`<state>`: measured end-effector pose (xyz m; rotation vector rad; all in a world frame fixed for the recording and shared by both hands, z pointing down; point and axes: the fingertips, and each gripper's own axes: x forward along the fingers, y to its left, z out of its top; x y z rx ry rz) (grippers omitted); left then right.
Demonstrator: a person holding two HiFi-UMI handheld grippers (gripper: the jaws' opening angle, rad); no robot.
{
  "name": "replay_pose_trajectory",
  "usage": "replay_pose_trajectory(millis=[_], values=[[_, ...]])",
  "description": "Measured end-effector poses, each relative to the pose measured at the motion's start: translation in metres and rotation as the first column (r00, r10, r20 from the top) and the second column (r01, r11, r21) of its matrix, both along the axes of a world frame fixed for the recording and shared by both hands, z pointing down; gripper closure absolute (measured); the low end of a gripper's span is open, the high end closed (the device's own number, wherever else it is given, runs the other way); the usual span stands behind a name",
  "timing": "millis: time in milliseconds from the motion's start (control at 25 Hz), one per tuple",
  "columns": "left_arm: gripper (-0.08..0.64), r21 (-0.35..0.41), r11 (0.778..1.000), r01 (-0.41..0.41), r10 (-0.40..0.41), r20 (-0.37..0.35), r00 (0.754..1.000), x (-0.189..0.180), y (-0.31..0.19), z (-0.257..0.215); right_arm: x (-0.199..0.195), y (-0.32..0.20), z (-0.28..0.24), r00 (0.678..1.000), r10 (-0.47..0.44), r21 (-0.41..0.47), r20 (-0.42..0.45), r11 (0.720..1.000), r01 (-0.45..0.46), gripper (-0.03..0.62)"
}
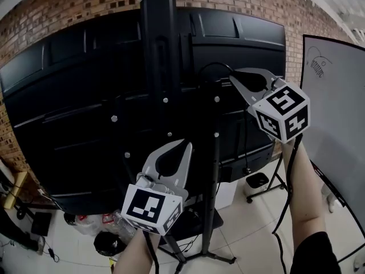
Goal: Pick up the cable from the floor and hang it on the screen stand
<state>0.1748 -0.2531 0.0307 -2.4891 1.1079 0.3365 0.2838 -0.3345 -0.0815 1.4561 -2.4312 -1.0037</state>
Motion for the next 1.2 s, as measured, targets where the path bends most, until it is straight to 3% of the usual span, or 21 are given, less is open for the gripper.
replay_pose_trajectory(millis=[360,840,1000,1200], values=[[0.555,-0.008,0.996,0.086,-0.086,-0.012,0.996,0.016,-0.017,0.009,0.017,-0.016,0.048,0.999,-0.047,-0.043,0.020,0.998,0.048,0.577],[0.555,-0.020,0.989,0.146,-0.147,-0.035,0.989,0.014,-0.017,0.012,0.011,-0.006,0.108,0.976,-0.161,-0.127,0.146,0.975,0.180,0.577],[0.555,-0.032,0.986,0.161,-0.162,-0.038,0.986,0.010,-0.012,0.021,0.008,0.002,0.110,0.949,-0.206,-0.071,0.237,0.971,0.229,0.576],[0.555,-0.055,0.979,0.195,-0.197,-0.033,0.980,-0.001,-0.004,0.038,0.016,0.012,0.119,0.915,-0.224,0.032,0.335,0.973,0.227,0.555]])
